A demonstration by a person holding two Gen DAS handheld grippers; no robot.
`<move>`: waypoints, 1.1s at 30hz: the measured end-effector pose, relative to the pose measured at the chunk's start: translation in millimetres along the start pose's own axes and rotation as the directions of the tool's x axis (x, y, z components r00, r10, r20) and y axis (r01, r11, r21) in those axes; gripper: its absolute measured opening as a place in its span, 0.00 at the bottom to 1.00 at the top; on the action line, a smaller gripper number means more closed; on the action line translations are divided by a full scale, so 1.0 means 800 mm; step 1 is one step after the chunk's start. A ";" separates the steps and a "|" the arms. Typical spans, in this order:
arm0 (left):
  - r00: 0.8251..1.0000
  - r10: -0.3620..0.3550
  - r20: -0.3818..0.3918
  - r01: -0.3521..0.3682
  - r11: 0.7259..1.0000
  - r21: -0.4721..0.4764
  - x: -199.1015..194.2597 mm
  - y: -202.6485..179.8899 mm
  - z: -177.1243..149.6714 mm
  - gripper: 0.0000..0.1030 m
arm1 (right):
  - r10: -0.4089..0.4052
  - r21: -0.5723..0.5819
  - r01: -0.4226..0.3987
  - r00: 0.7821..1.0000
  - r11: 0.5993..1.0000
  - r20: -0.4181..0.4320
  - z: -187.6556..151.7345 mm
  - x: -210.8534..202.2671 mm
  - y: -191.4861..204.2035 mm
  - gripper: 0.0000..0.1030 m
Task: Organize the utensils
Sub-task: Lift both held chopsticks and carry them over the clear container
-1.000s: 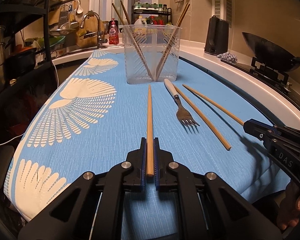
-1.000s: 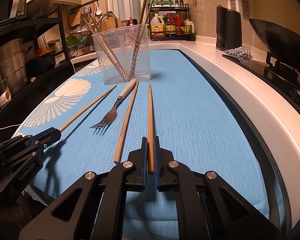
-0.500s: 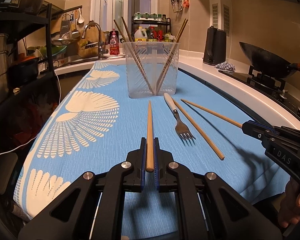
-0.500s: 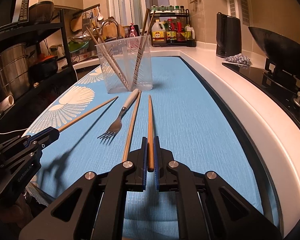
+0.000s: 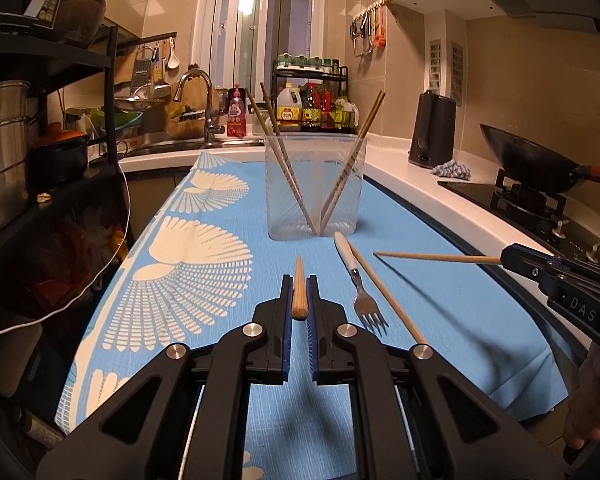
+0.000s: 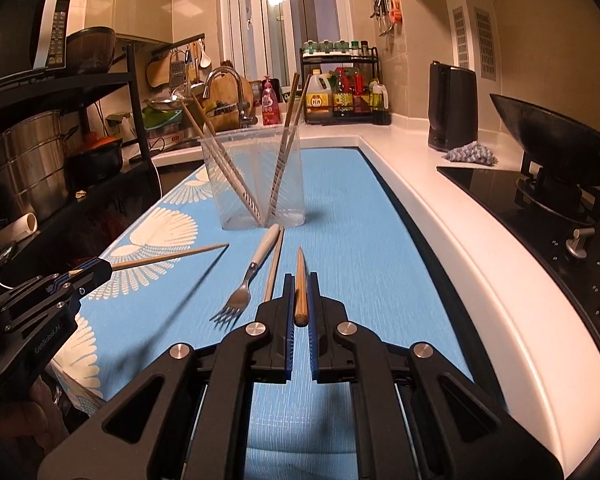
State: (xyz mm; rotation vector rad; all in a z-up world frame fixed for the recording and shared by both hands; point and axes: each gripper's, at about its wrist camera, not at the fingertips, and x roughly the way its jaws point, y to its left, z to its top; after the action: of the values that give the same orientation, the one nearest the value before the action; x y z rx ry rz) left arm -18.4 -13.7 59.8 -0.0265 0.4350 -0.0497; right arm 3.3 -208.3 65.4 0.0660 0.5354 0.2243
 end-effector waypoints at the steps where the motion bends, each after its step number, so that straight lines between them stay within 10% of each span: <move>1: 1.000 -0.001 0.010 0.001 1.000 0.001 -0.003 0.000 0.005 0.06 | 0.001 0.001 -0.001 1.000 1.000 0.007 0.003 -0.003 0.000 0.06; 19: 0.996 -0.063 0.061 0.063 0.998 0.004 -0.012 0.018 0.113 0.06 | 0.062 -0.019 -0.060 0.993 0.998 0.096 0.114 -0.024 0.012 0.06; 33: 0.986 -0.121 -0.111 0.119 0.993 -0.025 0.023 0.039 0.207 0.06 | 0.110 -0.021 -0.109 0.989 0.994 0.096 0.202 -0.006 0.011 0.06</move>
State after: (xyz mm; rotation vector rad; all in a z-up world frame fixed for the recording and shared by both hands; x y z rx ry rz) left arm 69.5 19.0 200.8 -0.0685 0.5465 -0.1662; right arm 80.8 -201.5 207.7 0.0904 0.4338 0.3307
